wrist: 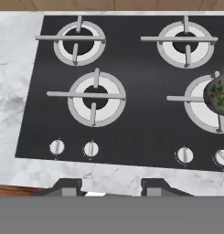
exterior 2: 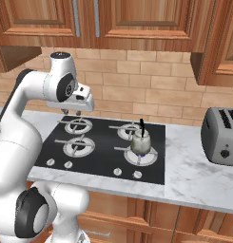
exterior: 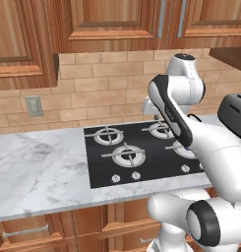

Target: The kettle is done boiling. Turn off the stove, then wait for 300 timesteps before moving the kettle to the dining table.

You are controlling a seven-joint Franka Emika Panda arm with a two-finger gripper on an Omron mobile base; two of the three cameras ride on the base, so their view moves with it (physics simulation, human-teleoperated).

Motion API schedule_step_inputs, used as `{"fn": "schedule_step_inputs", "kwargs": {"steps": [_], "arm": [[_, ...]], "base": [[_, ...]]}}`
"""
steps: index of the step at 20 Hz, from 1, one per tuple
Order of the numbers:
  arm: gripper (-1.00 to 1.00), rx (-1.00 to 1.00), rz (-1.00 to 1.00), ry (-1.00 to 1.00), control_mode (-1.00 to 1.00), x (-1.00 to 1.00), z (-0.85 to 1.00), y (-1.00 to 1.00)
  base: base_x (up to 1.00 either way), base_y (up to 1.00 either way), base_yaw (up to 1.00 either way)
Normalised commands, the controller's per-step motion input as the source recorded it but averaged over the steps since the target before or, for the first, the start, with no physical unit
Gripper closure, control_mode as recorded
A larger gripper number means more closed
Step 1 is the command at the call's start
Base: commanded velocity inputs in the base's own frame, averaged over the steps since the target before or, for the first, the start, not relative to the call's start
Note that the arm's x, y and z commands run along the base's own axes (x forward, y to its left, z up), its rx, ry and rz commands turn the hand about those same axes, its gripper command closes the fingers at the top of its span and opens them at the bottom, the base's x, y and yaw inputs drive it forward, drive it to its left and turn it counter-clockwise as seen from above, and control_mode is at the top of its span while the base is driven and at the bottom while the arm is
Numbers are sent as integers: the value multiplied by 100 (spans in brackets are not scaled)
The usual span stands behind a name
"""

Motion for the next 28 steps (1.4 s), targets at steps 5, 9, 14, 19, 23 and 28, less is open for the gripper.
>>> {"fn": "schedule_step_inputs", "kwargs": {"steps": [5, 9, 14, 19, 23, 28], "arm": [[-100, 0, 4, 0, -100, -1, 0, -13], [-100, 0, 9, 0, -100, -14, 0, -28], [-100, 0, 9, 0, -100, -22, 0, -29], [-100, 0, 7, 0, -100, -32, -7, -30], [-100, 0, 3, 0, -100, -40, -15, -34], [-100, 0, 1, 0, -100, -37, -19, -42]], "base": [[0, 0, 0], [0, 0, 0], [0, 0, 0], [0, 0, 0], [0, 0, 0], [0, 0, 0]]}}
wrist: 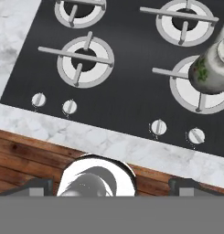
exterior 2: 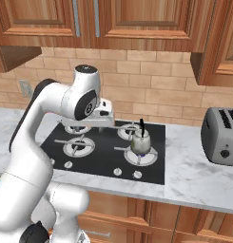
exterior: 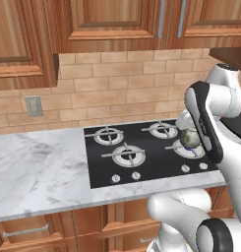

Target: The kettle is done boiling. Turn off the stove, then wait for 300 timesteps before moving the kettle to the dining table.

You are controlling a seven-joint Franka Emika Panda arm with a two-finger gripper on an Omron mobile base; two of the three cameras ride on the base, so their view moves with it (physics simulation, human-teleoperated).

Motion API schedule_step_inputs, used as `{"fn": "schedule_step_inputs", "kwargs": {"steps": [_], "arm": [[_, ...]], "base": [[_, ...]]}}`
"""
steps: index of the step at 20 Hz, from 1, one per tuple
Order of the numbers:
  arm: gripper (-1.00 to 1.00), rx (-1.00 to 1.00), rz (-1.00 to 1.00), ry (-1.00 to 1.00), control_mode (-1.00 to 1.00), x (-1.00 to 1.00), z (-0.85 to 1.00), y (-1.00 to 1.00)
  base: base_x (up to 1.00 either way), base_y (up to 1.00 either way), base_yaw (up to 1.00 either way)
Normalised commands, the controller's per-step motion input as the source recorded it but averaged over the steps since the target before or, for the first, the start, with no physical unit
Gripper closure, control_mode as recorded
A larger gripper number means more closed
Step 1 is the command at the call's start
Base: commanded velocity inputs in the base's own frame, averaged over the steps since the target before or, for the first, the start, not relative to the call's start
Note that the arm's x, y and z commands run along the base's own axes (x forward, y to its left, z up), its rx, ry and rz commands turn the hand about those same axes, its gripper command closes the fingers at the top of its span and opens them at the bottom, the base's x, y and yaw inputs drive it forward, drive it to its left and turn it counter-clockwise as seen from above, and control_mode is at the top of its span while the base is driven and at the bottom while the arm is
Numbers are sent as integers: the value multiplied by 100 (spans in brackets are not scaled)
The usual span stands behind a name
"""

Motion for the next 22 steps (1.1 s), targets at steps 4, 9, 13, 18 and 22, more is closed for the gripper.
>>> {"fn": "schedule_step_inputs", "kwargs": {"steps": [4, 9, 13, 18, 22], "arm": [[-100, 0, 2, 0, -100, -27, -25, -46], [-100, -1, 4, 0, -100, -2, -27, -40], [-100, -3, 6, 0, -100, 0, -34, -38], [-100, -4, 7, 0, -100, 0, -34, -36], [-100, -5, 6, 0, -100, 0, -31, -32]], "base": [[0, 0, 0], [0, 0, 0], [0, 0, 0], [0, 0, 0], [0, 0, 0]]}}
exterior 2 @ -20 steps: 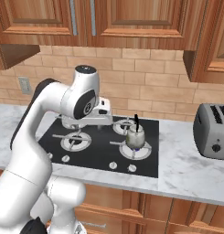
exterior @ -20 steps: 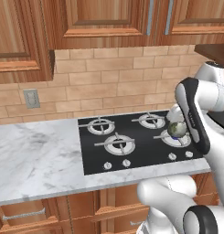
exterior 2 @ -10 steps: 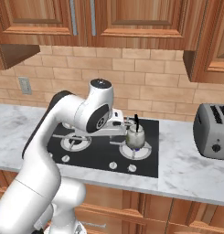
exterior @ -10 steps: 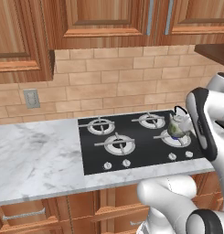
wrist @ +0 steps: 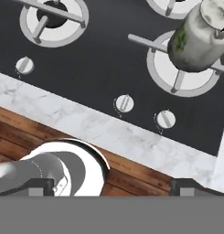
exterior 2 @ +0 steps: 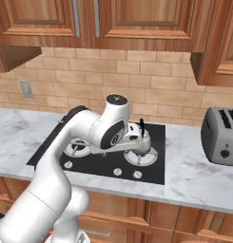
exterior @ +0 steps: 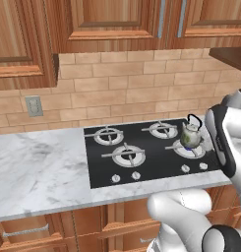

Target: The kettle is done boiling. Turn off the stove, then wait for 300 timesteps before moving the kettle to the dining table.

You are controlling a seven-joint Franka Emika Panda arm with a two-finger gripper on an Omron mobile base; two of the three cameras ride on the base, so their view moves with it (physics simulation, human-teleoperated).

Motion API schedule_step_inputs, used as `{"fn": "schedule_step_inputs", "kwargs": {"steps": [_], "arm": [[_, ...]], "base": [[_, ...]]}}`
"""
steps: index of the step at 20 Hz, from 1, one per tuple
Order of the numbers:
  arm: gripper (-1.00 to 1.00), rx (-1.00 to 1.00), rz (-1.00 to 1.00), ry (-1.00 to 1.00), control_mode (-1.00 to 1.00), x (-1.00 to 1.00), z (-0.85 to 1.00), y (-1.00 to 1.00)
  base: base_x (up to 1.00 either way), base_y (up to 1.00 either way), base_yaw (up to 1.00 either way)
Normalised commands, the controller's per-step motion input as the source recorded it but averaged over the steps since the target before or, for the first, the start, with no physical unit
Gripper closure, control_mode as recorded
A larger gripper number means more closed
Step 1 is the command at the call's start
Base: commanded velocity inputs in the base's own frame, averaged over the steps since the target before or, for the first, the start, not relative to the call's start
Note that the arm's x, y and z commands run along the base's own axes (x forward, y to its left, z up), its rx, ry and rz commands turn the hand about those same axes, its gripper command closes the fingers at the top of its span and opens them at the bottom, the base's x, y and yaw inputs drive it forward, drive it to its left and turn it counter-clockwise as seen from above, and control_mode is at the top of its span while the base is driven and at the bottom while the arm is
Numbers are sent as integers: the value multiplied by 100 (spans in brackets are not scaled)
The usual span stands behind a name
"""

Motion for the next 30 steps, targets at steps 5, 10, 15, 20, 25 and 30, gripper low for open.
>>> {"fn": "schedule_step_inputs", "kwargs": {"steps": [5, 10, 15, 20, 25, 30], "arm": [[-100, -4, 6, 0, -100, 0, -31, -34], [-100, -3, 6, 0, -100, 17, -38, -24], [-100, -2, 2, 0, -100, 28, -37, -18], [-100, -1, 0, 0, -100, 33, -35, -11], [-100, 0, 0, 0, -100, 24, -30, -9], [-100, 0, 1, 0, -100, 18, -27, -12]], "base": [[0, 0, 0], [0, 0, 0], [0, 0, 0], [0, 0, 0], [0, 0, 0], [0, 0, 0]]}}
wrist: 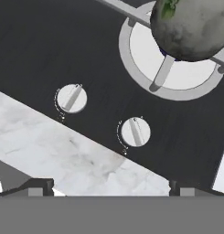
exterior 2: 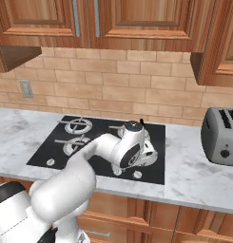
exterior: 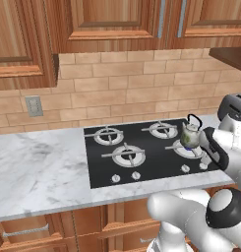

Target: The kettle is done boiling. Turn off the stove, then wait for 300 timesteps before moving the kettle to the dining table.

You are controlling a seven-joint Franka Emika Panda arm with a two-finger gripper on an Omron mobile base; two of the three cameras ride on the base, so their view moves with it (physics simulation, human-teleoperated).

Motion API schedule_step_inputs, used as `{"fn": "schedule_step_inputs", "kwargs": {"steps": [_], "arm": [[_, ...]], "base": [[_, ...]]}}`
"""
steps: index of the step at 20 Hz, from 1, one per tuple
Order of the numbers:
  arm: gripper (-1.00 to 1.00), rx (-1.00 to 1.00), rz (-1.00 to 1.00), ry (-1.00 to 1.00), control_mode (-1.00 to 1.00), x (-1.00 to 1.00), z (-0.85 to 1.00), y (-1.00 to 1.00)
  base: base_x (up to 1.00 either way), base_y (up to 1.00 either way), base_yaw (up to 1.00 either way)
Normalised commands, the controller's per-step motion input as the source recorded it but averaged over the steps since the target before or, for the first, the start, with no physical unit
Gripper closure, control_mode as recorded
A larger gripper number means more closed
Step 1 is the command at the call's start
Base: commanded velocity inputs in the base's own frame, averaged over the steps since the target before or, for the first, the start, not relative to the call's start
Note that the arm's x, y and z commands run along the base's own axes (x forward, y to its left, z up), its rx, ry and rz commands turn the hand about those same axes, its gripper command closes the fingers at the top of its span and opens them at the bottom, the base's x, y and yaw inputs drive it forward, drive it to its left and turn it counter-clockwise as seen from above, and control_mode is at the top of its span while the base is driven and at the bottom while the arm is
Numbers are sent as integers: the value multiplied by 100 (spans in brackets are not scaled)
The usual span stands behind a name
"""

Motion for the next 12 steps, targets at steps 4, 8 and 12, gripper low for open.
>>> {"fn": "schedule_step_inputs", "kwargs": {"steps": [4, 8, 12], "arm": [[-100, 0, 1, 1, -100, 23, -27, -9], [-100, 0, 1, 1, -100, 23, -27, -9], [-100, 0, 1, 1, -100, 23, -26, -7]], "base": [[0, 0, 0], [0, 0, 0], [0, 0, 0]]}}
